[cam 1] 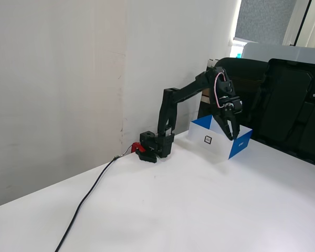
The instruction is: Grasp the gray block and put it in the box.
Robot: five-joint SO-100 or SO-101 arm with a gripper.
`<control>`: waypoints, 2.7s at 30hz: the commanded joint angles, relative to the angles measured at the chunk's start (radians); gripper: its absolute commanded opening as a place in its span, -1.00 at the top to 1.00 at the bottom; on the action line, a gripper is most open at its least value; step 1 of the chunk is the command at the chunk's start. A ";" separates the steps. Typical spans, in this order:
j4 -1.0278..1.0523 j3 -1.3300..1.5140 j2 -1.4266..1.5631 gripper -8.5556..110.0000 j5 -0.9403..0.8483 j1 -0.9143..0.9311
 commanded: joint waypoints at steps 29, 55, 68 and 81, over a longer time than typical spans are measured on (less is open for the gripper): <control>-0.525 1.077 0.723 0.85 -0.003 -0.155; -0.960 1.893 1.304 0.85 -0.051 -0.018; -0.942 2.192 1.666 0.85 -0.075 -0.026; -0.854 2.332 1.835 0.85 -0.078 -0.054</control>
